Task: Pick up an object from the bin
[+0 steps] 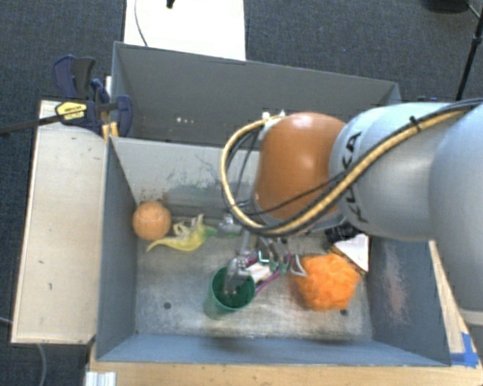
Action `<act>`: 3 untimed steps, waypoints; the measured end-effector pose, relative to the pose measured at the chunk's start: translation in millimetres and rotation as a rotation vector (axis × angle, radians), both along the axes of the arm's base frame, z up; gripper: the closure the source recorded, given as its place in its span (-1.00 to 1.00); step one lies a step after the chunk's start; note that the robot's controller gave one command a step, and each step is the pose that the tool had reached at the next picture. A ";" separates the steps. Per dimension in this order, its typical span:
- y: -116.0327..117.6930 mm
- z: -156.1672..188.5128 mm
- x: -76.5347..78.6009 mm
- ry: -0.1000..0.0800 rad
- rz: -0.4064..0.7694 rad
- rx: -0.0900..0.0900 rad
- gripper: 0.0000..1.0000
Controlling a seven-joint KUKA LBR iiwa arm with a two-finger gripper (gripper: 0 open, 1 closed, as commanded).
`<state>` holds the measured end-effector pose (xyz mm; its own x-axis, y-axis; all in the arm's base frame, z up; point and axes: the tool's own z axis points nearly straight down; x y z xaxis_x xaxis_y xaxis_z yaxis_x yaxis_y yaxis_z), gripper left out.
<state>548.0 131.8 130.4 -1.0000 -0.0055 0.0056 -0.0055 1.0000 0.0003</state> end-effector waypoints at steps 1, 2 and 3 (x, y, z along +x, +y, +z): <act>-0.6 4.6 2.1 -0.008 -0.004 0.001 -1.00; 32.2 -35.8 28.5 -0.019 0.110 0.002 -1.00; 36.4 -40.1 32.2 -0.024 0.136 0.003 -1.00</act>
Offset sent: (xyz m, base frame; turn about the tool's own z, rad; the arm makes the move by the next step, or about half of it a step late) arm 0.0343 0.0467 -0.0604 -0.1604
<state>580.2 168.2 90.3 -0.9898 -0.1410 -0.0186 -0.1410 0.9900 0.0018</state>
